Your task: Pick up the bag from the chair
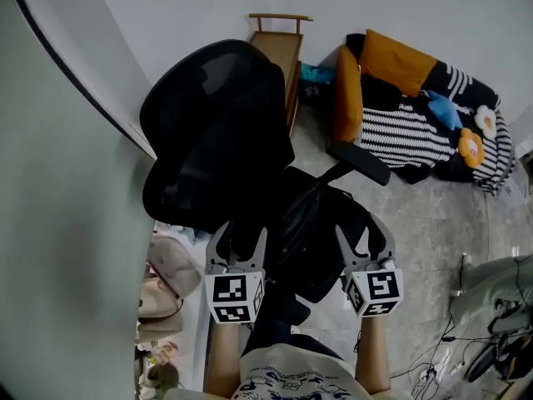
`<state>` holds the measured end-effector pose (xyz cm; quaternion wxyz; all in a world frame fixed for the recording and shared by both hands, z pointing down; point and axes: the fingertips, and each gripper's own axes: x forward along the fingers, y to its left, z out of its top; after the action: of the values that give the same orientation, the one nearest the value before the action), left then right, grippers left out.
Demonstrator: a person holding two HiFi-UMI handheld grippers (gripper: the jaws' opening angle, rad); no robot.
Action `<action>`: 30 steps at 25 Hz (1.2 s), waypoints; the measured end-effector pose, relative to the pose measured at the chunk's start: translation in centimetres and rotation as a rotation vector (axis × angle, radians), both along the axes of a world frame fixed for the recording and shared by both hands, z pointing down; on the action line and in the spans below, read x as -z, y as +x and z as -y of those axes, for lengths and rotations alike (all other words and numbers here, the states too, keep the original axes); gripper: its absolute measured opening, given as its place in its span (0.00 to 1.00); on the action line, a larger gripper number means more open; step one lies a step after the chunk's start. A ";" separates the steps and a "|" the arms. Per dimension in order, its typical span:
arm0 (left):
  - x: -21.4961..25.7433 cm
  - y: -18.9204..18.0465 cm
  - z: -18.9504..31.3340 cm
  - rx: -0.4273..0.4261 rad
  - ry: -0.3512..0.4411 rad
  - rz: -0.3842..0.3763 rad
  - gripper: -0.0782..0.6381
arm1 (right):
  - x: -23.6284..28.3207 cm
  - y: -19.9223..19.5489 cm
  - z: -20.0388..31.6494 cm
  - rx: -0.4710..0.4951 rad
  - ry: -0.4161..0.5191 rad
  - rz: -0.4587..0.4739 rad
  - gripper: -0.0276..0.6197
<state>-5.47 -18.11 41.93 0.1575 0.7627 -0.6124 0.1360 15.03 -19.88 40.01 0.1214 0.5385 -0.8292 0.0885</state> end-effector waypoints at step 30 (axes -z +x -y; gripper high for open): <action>-21.9 2.3 8.3 -0.245 -0.437 -0.044 0.48 | -20.9 -8.4 11.3 0.389 -0.305 -0.289 0.49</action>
<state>-3.19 -26.40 63.88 0.3143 0.7819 -0.4678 0.2664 6.62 -31.21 60.90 0.3326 0.3518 -0.8681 0.1094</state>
